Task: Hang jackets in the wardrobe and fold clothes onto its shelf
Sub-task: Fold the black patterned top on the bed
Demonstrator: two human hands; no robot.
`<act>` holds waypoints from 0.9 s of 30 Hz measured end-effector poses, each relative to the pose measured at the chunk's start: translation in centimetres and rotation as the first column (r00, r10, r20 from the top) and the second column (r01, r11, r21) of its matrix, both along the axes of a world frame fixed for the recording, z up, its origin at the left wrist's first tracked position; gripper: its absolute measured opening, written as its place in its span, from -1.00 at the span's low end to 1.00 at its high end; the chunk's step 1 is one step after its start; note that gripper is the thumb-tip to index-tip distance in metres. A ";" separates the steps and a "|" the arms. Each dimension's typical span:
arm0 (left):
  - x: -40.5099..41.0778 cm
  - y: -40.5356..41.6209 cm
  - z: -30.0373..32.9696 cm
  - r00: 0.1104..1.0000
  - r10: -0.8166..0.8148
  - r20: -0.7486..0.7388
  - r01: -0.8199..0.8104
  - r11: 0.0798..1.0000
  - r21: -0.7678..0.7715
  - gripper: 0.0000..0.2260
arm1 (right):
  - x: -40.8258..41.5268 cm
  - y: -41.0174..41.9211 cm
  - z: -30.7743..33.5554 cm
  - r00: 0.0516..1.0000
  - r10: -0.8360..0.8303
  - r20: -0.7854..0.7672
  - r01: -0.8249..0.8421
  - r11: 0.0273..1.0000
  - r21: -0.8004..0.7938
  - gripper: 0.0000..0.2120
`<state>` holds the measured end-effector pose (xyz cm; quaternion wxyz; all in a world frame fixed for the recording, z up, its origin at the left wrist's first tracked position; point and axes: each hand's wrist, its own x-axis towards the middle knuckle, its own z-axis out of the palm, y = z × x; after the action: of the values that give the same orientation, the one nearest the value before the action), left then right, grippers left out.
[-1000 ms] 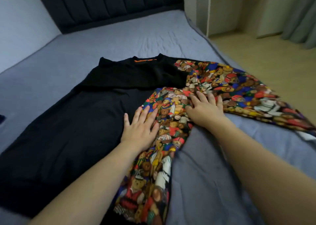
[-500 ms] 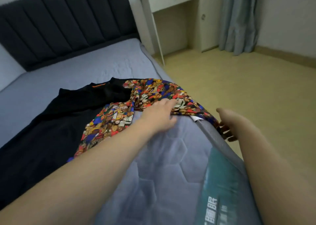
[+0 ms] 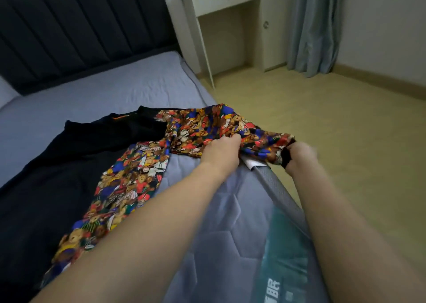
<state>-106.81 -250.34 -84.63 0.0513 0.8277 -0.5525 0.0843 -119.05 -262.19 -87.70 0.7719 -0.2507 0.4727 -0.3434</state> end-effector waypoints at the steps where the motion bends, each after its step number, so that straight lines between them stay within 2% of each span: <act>1: 0.9 0.3 0.8 0.990 0.046 -0.132 -0.056 0.996 -0.076 -0.96 | 1.1 -0.2 1.8 0.991 -0.133 -0.024 0.130 0.988 -0.077 -0.80; 3: 3.4 1.4 2.7 0.939 0.077 -0.336 -0.160 0.961 -0.227 -0.86 | 4.3 0.6 6.0 0.967 -0.249 -0.057 0.224 0.935 -0.273 -0.79; 5: 6.8 3.3 4.9 0.853 0.108 -0.510 -0.311 0.890 -0.333 -0.79 | 9.0 3.0 10.7 0.980 -0.194 -0.040 0.159 0.891 -0.426 -0.79; 6: 8.9 4.3 6.1 0.772 0.109 -0.627 -0.410 0.838 -0.359 -0.79 | 11.8 4.6 12.7 0.989 -0.145 -0.013 0.120 0.864 -0.489 -0.78; 7: 11.3 5.5 7.1 0.636 0.059 -0.769 -0.514 0.776 -0.366 -0.80 | 14.8 6.5 14.8 0.997 -0.079 0.016 0.074 0.829 -0.555 -0.76; 8: 13.9 6.8 8.1 0.463 -0.041 -0.885 -0.609 0.711 -0.352 -0.81 | 17.8 8.8 16.8 0.998 0.036 0.055 0.005 0.789 -0.614 -0.73; 9: 16.6 8.5 9.0 0.306 -0.151 -0.940 -0.688 0.647 -0.328 -0.81 | 20.9 11.2 18.7 0.973 0.202 0.115 -0.078 0.747 -0.660 -0.68; 10: 19.5 10.5 9.8 0.222 -0.229 -0.948 -0.740 0.594 -0.317 -0.80 | 23.7 13.7 20.2 0.906 0.386 0.176 -0.165 0.704 -0.691 -0.62; 11: 22.6 12.5 10.5 0.206 -0.259 -0.944 -0.770 0.553 -0.319 -0.75 | 26.3 16.2 21.2 0.814 0.544 0.205 -0.249 0.645 -0.722 -0.57; 12: 25.8 14.7 10.8 0.204 -0.273 -0.940 -0.783 0.531 -0.324 -0.71 | 28.6 18.5 21.6 0.739 0.652 0.170 -0.320 0.562 -0.763 -0.53; 13: 28.8 17.1 10.8 0.202 -0.262 -0.944 -0.791 0.524 -0.315 -0.67 | 30.8 20.5 21.2 0.699 0.711 0.068 -0.382 0.453 -0.805 -0.53; 14: 31.4 19.5 10.1 0.174 -0.225 -0.959 -0.799 0.537 -0.271 -0.63 | 32.7 22.3 19.8 0.693 0.713 -0.106 -0.446 0.310 -0.839 -0.52; 15: 33.5 21.9 8.8 0.123 -0.164 -0.979 -0.805 0.560 -0.195 -0.60 | 34.4 23.6 17.5 0.696 0.627 -0.350 -0.536 0.129 -0.835 -0.50; 16: 35.2 24.1 6.8 0.053 -0.113 -0.992 -0.811 0.574 -0.108 -0.56 | 35.7 24.3 14.3 0.655 0.444 -0.612 -0.662 -0.054 -0.748 -0.47; 17: 36.6 26.1 4.2 -0.026 -0.095 -0.995 -0.817 0.576 -0.033 -0.55 | 36.3 24.5 10.7 0.551 0.210 -0.808 -0.790 -0.179 -0.586 -0.43; 18: 37.6 27.7 1.4 -0.106 -0.129 -0.986 -0.819 0.574 0.013 -0.55 | 36.2 24.3 7.0 0.428 0.013 -0.904 -0.878 -0.232 -0.419 -0.40; 19: 38.3 28.9 -1.1 -0.178 -0.204 -0.963 -0.816 0.578 0.029 -0.52 | 35.8 23.9 3.6 0.326 -0.127 -0.937 -0.926 -0.244 -0.289 -0.37; 20: 39.2 29.6 -2.8 -0.236 -0.289 -0.928 -0.818 0.574 0.030 -0.46 | 35.5 23.4 0.6 0.261 -0.219 -0.940 -0.948 -0.241 -0.207 -0.35; 21: 40.2 29.8 -3.7 -0.275 -0.361 -0.891 -0.832 0.554 0.033 -0.42 | 35.2 23.0 -1.5 0.237 -0.284 -0.929 -0.956 -0.239 -0.171 -0.33; 22: 41.3 29.6 -3.7 -0.290 -0.404 -0.868 -0.849 0.527 0.038 -0.42 | 35.4 22.6 -2.6 0.253 -0.337 -0.907 -0.953 -0.246 -0.175 -0.31; 23: 42.8 29.2 -3.3 -0.264 -0.411 -0.873 -0.870 0.492 0.032 -0.47 | 36.1 22.4 -2.6 0.299 -0.373 -0.878 -0.942 -0.260 -0.211 -0.30; 24: 44.4 28.4 -2.5 -0.174 -0.370 -0.912 -0.901 0.433 -0.004 -0.54 | 37.4 22.3 -2.0 0.354 -0.396 -0.847 -0.926 -0.272 -0.260 -0.30; 26: 47.3 26.5 -0.4 0.136 -0.158 -0.978 -0.944 0.278 -0.176 -0.66 | 40.6 21.7 0.0 0.426 -0.429 -0.797 -0.904 -0.241 -0.353 -0.29; 27: 48.7 25.8 0.8 0.290 -0.026 -0.957 -0.933 0.215 -0.289 -0.69 | 42.4 21.1 1.0 0.415 -0.423 -0.805 -0.910 -0.198 -0.365 -0.30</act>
<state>-58.07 -224.57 -83.79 0.6824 0.7295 0.0258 -0.0373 -76.64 -241.08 -86.67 0.0314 -0.9566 0.2434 -0.1570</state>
